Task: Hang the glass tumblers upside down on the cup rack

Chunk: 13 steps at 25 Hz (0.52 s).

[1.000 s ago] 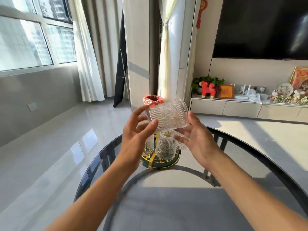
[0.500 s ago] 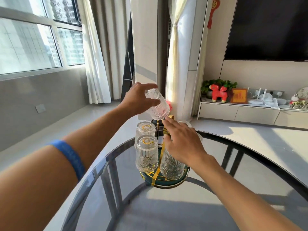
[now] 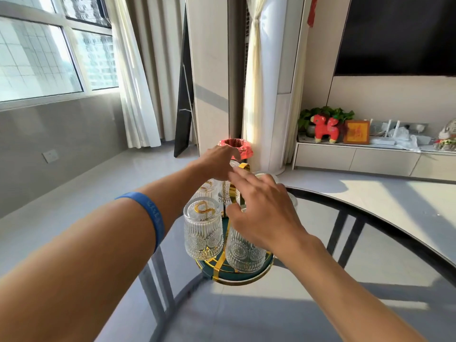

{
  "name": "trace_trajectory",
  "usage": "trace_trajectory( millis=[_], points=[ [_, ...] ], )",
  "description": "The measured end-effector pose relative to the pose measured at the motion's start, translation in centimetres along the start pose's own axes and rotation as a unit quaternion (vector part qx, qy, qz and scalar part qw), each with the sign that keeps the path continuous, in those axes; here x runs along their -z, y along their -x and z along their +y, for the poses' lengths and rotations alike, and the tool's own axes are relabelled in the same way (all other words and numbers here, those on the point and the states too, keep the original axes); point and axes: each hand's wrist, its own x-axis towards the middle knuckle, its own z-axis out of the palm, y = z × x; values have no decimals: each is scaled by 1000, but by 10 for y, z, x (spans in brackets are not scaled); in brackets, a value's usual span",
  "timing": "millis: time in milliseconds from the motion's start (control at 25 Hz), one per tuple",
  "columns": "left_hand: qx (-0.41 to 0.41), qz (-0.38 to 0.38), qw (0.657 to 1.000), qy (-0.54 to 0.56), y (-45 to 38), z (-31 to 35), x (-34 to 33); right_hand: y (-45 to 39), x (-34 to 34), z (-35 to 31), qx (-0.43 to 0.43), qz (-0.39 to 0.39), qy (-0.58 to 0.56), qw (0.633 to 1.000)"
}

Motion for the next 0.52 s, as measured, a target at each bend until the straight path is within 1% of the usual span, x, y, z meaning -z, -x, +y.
trace_trajectory(
  millis=[200, 360, 440, 520],
  points=[
    [19, 0, 999, 27, 1, -6, -8, -3, -2, 3, 1, 8, 1, 1000],
    [38, -1, 998, 46, 6, -5, -12, 0, -2, 0, -8, -23, 6, 1000],
    [61, 43, 992, 102, 15, 3, -9, -10, 7, -1, 5, -52, 22, 998],
    [99, 128, 969, 188, 31, 11, 6, -13, 26, -3, 16, -84, 25, 996]
  ],
)
